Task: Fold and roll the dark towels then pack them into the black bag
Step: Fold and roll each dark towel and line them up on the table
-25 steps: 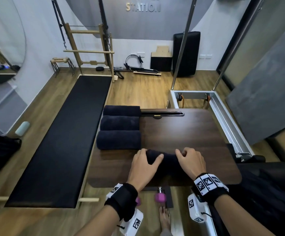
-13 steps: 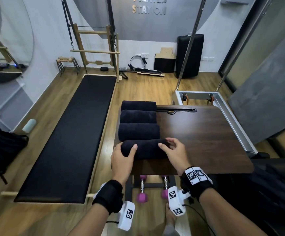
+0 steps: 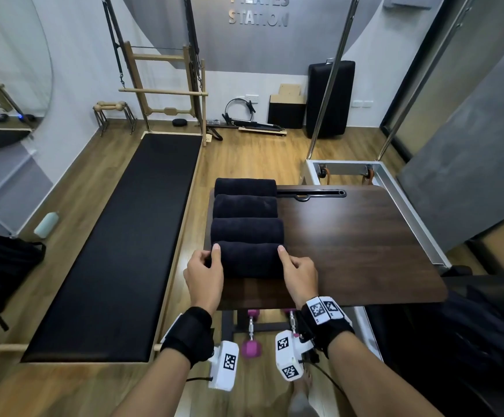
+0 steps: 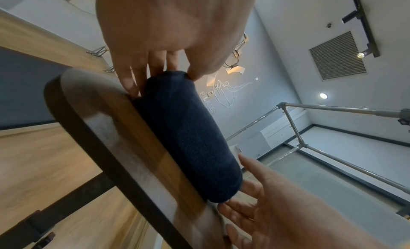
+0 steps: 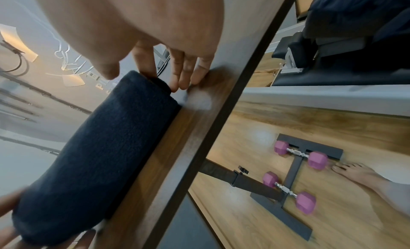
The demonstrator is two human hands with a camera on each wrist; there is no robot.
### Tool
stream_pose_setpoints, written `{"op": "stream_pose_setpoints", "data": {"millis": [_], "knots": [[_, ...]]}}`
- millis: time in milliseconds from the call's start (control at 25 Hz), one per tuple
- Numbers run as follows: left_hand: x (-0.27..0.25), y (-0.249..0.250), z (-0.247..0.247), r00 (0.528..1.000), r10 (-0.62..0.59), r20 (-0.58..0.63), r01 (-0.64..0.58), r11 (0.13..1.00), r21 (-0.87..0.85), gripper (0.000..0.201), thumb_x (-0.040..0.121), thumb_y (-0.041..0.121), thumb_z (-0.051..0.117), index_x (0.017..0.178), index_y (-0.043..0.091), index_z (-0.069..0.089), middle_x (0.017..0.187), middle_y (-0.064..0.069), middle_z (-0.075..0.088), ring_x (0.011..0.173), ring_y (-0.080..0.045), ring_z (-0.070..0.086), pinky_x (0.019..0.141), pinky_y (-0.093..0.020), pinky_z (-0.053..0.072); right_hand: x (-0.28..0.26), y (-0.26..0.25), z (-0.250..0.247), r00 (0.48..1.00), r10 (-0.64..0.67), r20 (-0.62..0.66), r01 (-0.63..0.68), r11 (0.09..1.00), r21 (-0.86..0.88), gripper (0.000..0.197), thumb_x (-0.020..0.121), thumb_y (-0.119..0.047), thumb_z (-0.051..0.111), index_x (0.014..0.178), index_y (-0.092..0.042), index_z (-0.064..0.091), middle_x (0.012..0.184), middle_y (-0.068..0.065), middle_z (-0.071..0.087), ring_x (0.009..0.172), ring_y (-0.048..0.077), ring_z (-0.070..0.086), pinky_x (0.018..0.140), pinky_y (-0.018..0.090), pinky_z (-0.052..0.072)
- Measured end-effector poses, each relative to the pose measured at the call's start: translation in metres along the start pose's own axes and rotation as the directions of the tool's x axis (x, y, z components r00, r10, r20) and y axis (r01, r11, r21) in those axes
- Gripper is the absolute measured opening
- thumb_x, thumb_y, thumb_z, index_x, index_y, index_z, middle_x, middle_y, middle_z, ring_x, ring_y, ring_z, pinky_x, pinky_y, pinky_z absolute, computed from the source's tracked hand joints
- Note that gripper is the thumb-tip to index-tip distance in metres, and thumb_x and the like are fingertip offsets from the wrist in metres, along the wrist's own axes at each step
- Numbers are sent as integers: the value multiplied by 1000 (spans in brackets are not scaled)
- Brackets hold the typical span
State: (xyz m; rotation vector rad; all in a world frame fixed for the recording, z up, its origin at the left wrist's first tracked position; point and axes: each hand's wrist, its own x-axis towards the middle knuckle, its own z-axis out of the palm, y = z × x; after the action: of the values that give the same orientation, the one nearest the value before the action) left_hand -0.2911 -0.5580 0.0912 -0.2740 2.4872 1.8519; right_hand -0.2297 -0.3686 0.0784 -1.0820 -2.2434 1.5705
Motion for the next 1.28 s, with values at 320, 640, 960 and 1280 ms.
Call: {"op": "stream_pose_setpoints", "data": {"millis": [320, 640, 960, 1280], "knots": [[8, -5, -1, 995, -74, -71, 77, 996, 42, 29, 101, 37, 66, 83, 13, 67, 80, -4, 70, 82, -22, 67, 74, -36, 56, 15, 3, 6, 999, 11, -42, -14, 998, -66, 38, 91, -54, 69, 85, -18, 82, 74, -6, 73, 87, 24, 70, 73, 28, 46], [7, -6, -3, 997, -63, -54, 64, 998, 11, 32, 100, 42, 68, 84, 14, 69, 86, -6, 72, 86, -21, 68, 74, -33, 53, 19, 5, 6, 999, -23, -39, 18, 989, -144, 36, 92, -53, 68, 95, -20, 83, 97, 5, 80, 99, 30, 71, 81, 31, 54], [-5, -7, -18, 981, -38, 193, 37, 999, 6, 44, 93, 57, 73, 125, 31, 57, 115, 16, 64, 108, -3, 61, 83, -22, 48, 10, 7, -11, 998, -47, -35, 47, 999, 12, 51, 89, -56, 73, 121, -17, 76, 110, -3, 78, 107, 16, 70, 89, 24, 48], [-9, -8, -14, 994, -16, 107, 17, 1000, -7, 43, 92, 55, 75, 118, 21, 68, 109, 7, 70, 103, -10, 66, 84, -29, 52, 8, 28, -6, 996, -76, -55, 85, 977, 195, 26, 88, -31, 81, 108, -13, 80, 97, -1, 79, 99, 15, 73, 96, 43, 59]]}}
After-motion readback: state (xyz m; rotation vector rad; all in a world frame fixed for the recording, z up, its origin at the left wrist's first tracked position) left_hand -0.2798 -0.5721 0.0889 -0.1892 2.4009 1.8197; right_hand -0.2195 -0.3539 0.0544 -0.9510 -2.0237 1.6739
